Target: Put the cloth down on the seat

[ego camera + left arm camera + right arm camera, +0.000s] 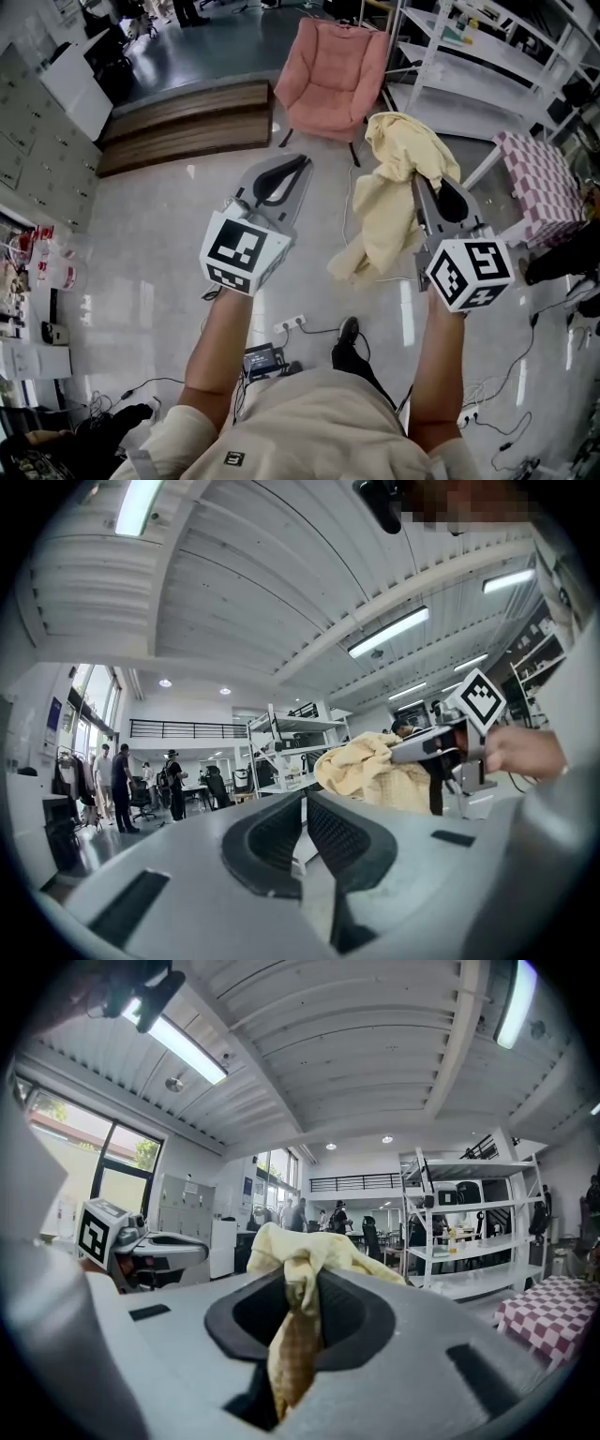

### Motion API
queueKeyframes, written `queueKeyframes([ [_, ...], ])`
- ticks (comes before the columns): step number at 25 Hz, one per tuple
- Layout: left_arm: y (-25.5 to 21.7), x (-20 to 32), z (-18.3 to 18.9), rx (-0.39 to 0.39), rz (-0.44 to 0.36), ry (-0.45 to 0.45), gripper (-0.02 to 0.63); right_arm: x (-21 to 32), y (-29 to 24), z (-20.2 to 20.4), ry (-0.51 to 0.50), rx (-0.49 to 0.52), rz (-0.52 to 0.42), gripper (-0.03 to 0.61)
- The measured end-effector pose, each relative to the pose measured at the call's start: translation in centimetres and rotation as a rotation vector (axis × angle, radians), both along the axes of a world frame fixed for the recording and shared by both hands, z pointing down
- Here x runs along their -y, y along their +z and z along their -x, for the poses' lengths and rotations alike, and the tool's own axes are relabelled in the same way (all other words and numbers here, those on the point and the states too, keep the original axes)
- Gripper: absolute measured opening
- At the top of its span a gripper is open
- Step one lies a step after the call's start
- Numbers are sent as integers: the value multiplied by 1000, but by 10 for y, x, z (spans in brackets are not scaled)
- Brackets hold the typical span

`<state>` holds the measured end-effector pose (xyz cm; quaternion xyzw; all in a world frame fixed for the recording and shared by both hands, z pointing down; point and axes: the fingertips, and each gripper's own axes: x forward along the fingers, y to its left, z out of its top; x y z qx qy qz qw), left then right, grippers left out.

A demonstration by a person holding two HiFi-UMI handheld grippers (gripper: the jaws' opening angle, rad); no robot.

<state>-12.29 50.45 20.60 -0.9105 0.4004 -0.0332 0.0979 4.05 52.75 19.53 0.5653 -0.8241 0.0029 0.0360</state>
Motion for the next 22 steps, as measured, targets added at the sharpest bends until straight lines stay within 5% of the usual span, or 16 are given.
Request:
queueKeyframes([
  [12, -8, 95, -80, 33, 19, -108, 16, 115, -6, -67, -150, 32, -19, 60],
  [22, -6, 143, -139, 57, 16, -117, 15, 163, 0, -124, -164, 56, -15, 60],
])
